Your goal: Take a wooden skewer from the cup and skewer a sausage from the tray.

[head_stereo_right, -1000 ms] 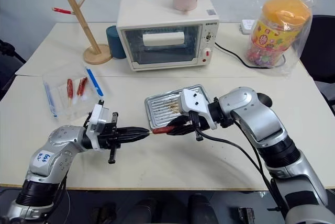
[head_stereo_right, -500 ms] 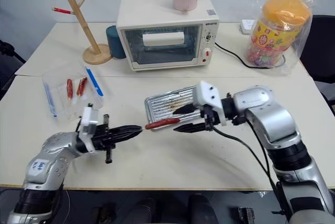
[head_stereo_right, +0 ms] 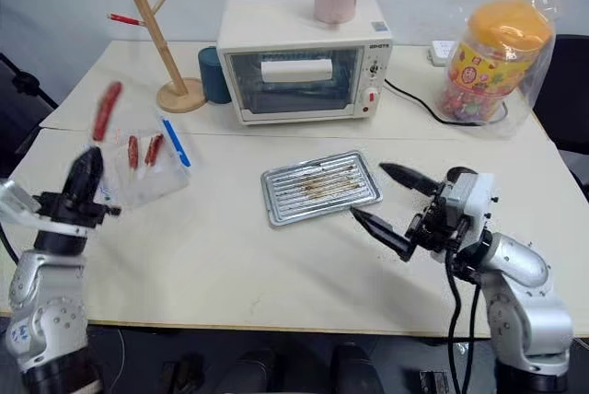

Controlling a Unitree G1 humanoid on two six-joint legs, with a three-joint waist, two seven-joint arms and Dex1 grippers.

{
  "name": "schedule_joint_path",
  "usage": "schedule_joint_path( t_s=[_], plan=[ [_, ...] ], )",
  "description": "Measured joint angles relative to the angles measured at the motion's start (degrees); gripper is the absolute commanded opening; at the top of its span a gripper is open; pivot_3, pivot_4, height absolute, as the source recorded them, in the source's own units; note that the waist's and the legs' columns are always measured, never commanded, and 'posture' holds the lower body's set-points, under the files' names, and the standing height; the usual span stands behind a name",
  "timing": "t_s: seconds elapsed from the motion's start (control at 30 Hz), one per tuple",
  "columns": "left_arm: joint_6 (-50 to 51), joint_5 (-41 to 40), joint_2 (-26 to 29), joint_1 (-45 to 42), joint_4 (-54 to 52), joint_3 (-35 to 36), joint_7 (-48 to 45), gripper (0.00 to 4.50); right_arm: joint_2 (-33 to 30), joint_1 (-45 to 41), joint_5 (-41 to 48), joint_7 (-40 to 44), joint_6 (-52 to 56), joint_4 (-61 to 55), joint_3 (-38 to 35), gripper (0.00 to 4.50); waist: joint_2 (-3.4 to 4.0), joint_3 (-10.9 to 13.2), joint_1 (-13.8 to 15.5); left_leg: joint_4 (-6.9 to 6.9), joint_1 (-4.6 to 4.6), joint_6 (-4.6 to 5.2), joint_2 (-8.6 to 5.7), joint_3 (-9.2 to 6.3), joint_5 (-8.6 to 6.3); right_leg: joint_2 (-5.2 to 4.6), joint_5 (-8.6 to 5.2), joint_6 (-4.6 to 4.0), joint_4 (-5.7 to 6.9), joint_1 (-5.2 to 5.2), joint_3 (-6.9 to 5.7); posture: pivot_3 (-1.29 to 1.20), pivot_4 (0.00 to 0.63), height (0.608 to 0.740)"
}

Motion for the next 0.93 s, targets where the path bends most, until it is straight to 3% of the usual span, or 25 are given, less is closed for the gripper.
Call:
schedule_joint_path(
  t_s=[0.23, 0.27, 0.5, 0.63, 0.83, 0.93],
  plan=[
    [0.3, 4.7, 1.5, -9.5, 13.7, -1.6, 8.4, 0.0, 0.0, -0.1, -1.7, -1.5, -4.0, 0.9, 3.5, 4.47, -0.05, 0.0, -0.1, 0.0, -0.05, 0.01, -0.03, -0.03, -0.01, 0.0, 0.0, 0.0, -0.03, -0.05, -0.03, 0.0, 0.15, 0.74],
    [0.3, 4.8, 1.5, -10.1, 14.7, -1.7, 9.1, 0.45, -0.2, -0.3, -1.8, -1.3, -4.5, 1.4, 3.9, 4.5, -0.05, 0.0, -0.2, 0.0, -0.05, 0.01, -0.03, -0.03, -0.01, 0.0, 0.0, 0.0, -0.04, -0.05, -0.03, 0.0, 0.15, 0.74],
    [2.4, 4.8, 4.0, -9.3, 14.6, -4.8, 4.9, 1.96, -5.1, -1.1, -1.7, 1.2, -5.8, 4.4, 3.7, 4.5, -0.05, 0.0, -0.3, -0.05, -0.05, 0.01, -0.02, -0.02, -0.01, -0.01, 0.0, 0.0, -0.09, -0.05, -0.02, 0.0, 0.15, 0.74],
    [3.3, 4.8, 11.0, -3.3, 10.3, -7.5, -4.1, 2.81, -9.7, 1.2, -0.9, 5.5, -5.6, 7.0, 3.3, 4.5, -0.06, 0.0, -0.4, -0.26, -0.04, 0.0, 0.02, -0.03, 0.0, 0.0, -0.01, -0.02, -0.18, -0.07, -0.01, 0.0, 0.15, 0.74],
    [0.5, 11.4, 25.9, 13.9, -1.0, -18.7, -26.3, 2.81, -13.1, 6.9, 0.0, 11.6, -4.5, 8.1, 5.9, 4.5, 0.01, 0.0, -0.4, -0.5, 0.12, 0.02, 0.03, -0.01, 0.0, -0.06, -0.02, -0.05, -0.41, 0.07, 0.05, 0.0, 0.15, 0.74],
    [-2.5, 14.8, 27.0, 20.2, -1.7, -22.5, -31.3, 2.81, -12.7, 9.0, -2.3, 13.3, -7.0, 12.1, 8.7, 4.5, 0.03, 0.0, -0.3, -0.51, 0.1, 0.03, 0.03, -0.01, 0.01, -0.08, -0.03, -0.06, -0.4, 0.06, 0.04, 0.0, 0.15, 0.74]
  ],
)
